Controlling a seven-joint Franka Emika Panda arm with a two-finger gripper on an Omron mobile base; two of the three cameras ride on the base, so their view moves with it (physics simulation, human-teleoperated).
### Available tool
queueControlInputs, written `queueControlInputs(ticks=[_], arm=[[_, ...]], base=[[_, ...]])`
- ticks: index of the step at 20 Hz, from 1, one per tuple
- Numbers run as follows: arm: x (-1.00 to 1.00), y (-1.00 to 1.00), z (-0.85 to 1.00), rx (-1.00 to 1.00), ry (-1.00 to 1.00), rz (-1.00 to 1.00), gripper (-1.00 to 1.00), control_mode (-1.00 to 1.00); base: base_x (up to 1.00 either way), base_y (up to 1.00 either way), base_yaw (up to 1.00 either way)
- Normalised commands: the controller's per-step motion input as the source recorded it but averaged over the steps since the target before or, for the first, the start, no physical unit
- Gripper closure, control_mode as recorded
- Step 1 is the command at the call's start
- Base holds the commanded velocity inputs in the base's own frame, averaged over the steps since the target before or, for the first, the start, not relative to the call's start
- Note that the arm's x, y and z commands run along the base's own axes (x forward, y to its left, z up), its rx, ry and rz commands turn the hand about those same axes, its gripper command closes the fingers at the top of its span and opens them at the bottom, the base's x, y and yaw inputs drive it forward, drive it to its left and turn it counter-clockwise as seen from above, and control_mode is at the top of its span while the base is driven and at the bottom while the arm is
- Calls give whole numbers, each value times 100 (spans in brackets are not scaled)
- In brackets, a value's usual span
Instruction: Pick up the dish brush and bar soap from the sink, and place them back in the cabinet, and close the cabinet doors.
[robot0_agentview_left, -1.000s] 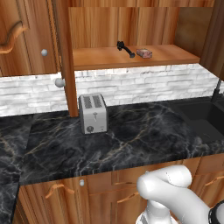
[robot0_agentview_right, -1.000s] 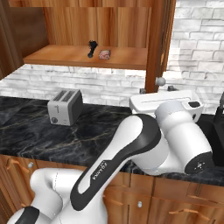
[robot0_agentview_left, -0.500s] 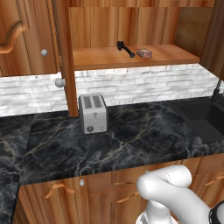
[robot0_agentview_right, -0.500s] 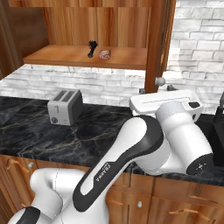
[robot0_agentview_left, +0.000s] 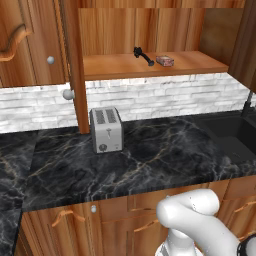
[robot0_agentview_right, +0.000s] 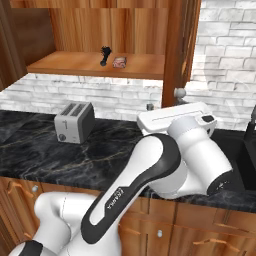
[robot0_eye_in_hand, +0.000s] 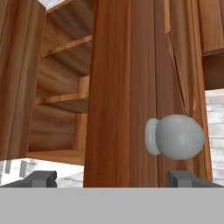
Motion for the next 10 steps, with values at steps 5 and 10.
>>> queueControlInputs(ticks=[5, 10], arm=[[24, 50, -14, 0, -1, 7, -100, -100], [23, 59, -13, 0, -2, 7, -100, -100]], base=[[0, 0, 0], [0, 0, 0]])
